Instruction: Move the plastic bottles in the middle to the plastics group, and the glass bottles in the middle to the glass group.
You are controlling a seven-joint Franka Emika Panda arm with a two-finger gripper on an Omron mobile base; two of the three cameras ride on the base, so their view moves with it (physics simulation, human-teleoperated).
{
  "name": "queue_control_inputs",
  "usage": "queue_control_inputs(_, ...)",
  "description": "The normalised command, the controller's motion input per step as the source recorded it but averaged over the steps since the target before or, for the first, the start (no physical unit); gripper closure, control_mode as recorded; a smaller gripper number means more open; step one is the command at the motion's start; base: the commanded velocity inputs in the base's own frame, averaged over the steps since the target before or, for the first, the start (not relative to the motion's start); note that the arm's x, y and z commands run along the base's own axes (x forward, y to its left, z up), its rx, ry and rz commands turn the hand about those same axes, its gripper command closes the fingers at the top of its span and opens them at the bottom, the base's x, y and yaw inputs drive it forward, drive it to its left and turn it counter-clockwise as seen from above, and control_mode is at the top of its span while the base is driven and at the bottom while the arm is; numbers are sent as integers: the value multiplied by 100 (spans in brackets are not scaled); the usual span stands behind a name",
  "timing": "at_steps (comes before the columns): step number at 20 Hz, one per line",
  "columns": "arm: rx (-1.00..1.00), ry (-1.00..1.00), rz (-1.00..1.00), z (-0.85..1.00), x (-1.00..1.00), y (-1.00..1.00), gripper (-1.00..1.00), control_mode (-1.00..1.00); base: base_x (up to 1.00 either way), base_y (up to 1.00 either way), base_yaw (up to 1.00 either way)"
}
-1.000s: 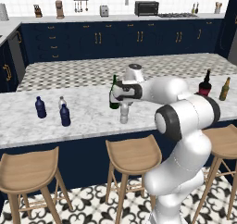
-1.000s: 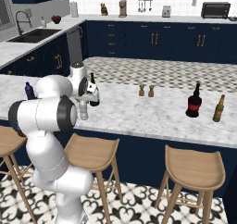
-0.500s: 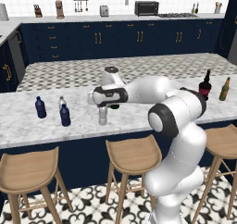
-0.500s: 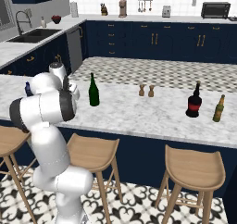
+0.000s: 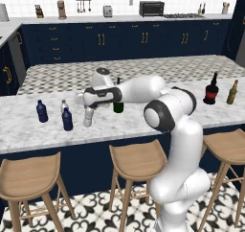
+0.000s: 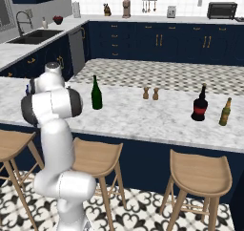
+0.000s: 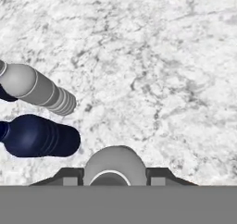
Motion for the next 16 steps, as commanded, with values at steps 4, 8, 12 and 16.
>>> queue_control_inputs(4,7,0,0,-12,37,33,100,-100,0,0,0)
queue_control_inputs(8,0,0,0,-31,33,34,100,-100,0,0,0)
queue_control_inputs(12,0,0,0,-54,31,30,100,-100,0,0,0)
queue_control_inputs(16,0,0,0,-56,26,18,100,-100,0,0,0)
